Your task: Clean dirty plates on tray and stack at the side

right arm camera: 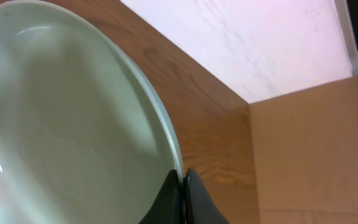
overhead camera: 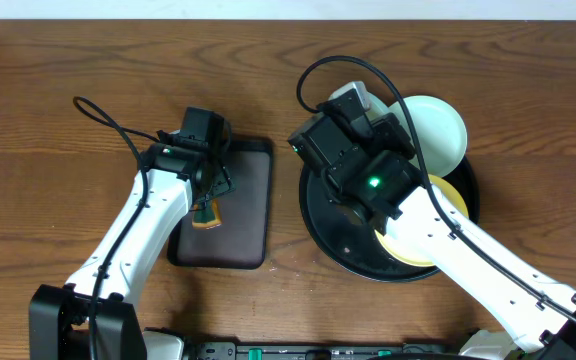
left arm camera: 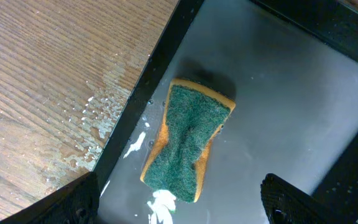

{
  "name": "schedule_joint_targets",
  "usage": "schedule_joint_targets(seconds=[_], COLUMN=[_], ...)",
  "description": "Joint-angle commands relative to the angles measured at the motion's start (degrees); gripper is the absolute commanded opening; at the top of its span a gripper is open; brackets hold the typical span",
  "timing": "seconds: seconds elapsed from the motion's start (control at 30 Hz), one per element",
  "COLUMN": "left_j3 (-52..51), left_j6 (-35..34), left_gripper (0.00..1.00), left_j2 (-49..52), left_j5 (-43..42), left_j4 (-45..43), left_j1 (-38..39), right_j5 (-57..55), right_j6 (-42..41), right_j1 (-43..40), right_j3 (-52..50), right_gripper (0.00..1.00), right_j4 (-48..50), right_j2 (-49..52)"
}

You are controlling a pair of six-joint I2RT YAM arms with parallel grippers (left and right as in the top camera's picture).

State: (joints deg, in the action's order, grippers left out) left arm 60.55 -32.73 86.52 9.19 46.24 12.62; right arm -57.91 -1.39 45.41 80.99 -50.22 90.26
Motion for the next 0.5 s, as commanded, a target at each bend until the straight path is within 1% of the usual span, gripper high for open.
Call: schedule_joint_targets(seconds=[0.0,0.2,0.27,0.33,0.37,0.4,0.47], left_j3=[-0.3,-0.3,-0.3,-0.3,-0.3,-0.3,-0.3], left_j6=[0.3,0.3,0.3,0.3,0.3,0.3,0.3], left_gripper=[0.83,0.84,0.84,0.84,0.84,0.84,0.84], left_j2=[0.1,0.1,0.1,0.1,0.1,0.1,0.1], left_j5=[0.5,0.5,0.5,0.5,0.5,0.5,0.5], left_j4=[0.2,0.2,0.2,0.2,0.2,0.2,0.2], left_j1=[-0.2,-0.2,-0.2,-0.2,-0.2,-0.2,-0.2], right_j5=[0.3,2.0,1.5,5.6,9.7,11.2,5.5], right_j6=[3.2,4.0,3.9,2.8,2.8,3.2,1.7], right_j1=[-0.1,-0.1,-1.6,-3.6,-3.9,-3.9,-3.8], right_j3=[1.1,0.7,0.4,0.4,0.4,0.4,0.3], right_gripper=[0.01,0.01,0.01,0.01,0.01,0.01,0.01], right_j4=[1.2,1.8,3.6,4.4,3.8,3.0,2.2], right_j2=[-0.6,-0.4,0.0,0.5,0.5,0.5,0.5])
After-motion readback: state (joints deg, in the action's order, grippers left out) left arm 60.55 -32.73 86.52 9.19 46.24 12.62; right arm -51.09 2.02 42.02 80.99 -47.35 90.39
